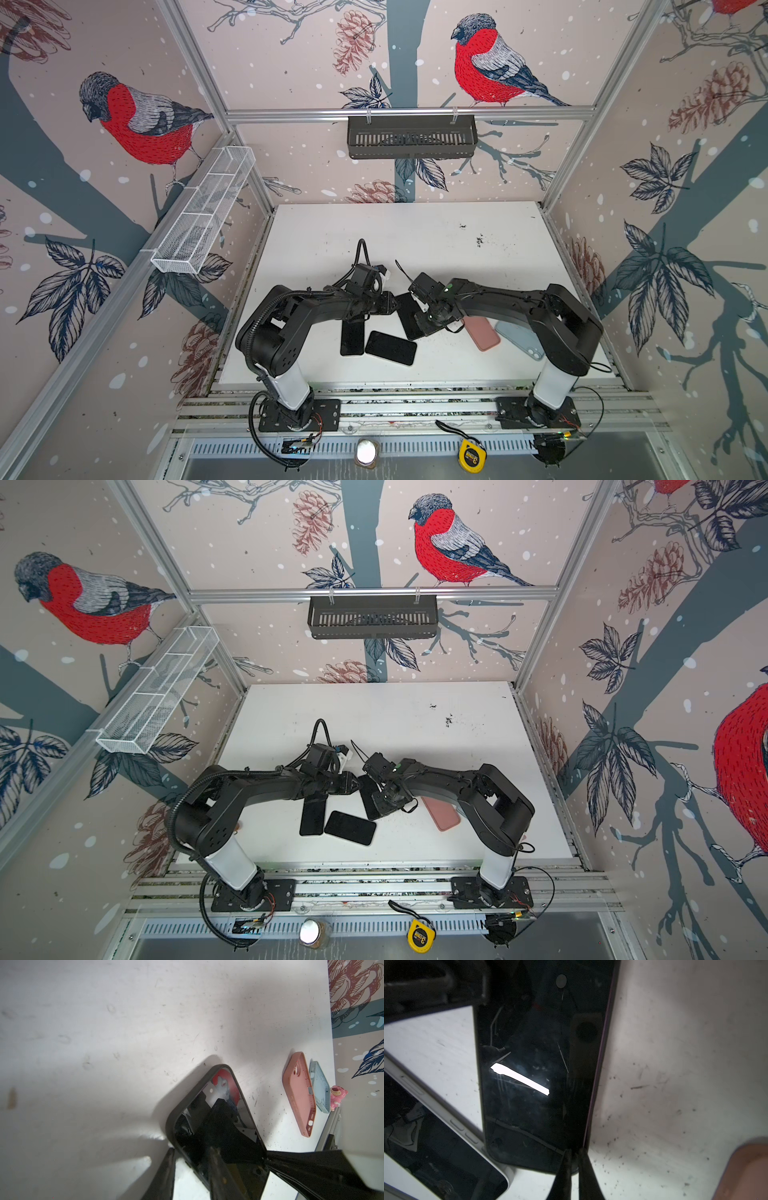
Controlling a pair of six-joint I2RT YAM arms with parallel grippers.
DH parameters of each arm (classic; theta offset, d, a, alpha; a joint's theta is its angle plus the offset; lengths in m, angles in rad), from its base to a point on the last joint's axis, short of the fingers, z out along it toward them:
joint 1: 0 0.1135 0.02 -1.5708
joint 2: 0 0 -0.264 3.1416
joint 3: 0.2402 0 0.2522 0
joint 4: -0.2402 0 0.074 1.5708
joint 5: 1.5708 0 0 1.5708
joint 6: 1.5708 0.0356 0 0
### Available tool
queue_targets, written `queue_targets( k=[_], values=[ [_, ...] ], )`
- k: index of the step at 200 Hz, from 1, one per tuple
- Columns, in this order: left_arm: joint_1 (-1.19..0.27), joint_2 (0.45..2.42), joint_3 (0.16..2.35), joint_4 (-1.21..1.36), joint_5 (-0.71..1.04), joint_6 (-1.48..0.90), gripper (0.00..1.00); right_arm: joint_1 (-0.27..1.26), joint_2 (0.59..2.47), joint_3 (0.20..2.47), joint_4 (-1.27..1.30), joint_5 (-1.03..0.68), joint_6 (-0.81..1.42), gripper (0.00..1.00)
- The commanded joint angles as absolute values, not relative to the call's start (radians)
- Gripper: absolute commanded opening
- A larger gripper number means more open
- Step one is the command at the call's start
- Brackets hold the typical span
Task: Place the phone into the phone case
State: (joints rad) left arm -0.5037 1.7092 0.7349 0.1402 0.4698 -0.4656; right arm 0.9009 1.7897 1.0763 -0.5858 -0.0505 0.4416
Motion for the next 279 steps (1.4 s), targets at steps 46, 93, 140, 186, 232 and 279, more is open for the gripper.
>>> queue_targets(
  k=[46,93,140,186,232,279],
  values=[
    [-0.502,1.717,0.73,0.032,0.42,-0.46,0.3,0.91,1.778,1.066,-0.622,-0.005,0.429,0.29],
    [-0.502,1.651,0.714,0.018,0.389,-0.466,0.3,0.96,1.663,1.086,-0.581,0.065,0.463,1.0],
    [-0.502,1.547,0.683,0.007,0.388,-0.5,0.31,0.982,1.709,1.075,-0.535,0.075,0.481,1.0],
    [-0.502,1.472,0.656,0.0,0.391,-0.526,0.31,0.949,1.778,1.081,-0.518,0.068,0.421,1.0],
    [-0.502,1.453,0.64,0.005,0.385,-0.538,0.31,0.926,1.833,1.11,-0.515,0.045,0.403,0.97],
    [-0.503,1.465,0.629,0.039,0.401,-0.545,0.31,0.869,1.831,1.138,-0.503,0.029,0.417,0.71]
  ],
)
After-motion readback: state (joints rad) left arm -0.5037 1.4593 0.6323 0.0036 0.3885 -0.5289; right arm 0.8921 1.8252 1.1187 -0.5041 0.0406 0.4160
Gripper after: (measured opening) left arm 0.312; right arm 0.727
